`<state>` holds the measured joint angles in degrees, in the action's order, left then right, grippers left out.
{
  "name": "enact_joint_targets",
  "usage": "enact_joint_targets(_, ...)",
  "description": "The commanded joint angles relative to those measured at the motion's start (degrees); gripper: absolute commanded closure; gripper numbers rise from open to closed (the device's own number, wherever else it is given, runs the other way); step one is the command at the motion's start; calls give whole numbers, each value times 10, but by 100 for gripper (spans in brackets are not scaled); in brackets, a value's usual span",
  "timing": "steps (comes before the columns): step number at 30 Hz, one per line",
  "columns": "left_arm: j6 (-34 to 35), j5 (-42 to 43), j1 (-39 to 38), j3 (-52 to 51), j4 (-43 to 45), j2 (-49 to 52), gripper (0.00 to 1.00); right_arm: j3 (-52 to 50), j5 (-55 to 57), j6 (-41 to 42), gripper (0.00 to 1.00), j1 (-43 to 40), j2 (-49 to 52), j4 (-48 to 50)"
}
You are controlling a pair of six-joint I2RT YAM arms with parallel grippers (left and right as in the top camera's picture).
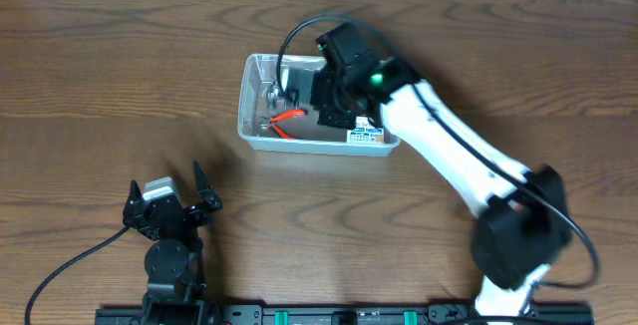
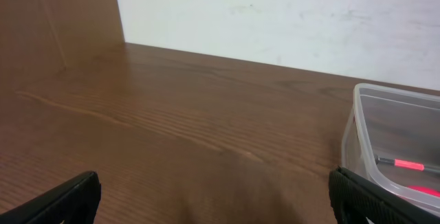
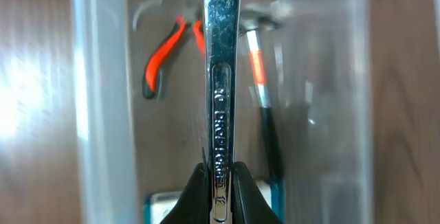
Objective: Pack container
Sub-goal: 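Place the wrench into the container and release, then grasp the yellow-and-black screwdriver with the right gripper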
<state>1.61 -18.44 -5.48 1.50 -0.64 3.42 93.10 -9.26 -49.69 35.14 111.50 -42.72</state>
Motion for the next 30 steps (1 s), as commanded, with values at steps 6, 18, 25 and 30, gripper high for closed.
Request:
enact_joint_targets(6,-1,-11,-2,-13,-17,-2,2,-4,-22,-110,99,2,89,58)
enact_joint_targets(18,-1,-11,-2,-13,-17,-2,2,56,152,261,30,-8,21,9)
enact_joint_targets(25,-1,-11,-2,-13,-17,-2,2,81,164,490,19,-111,-111,-67)
enact_joint_targets(30,-1,-11,-2,-13,-17,-2,2,80,128,589,29,-220,-134,-127)
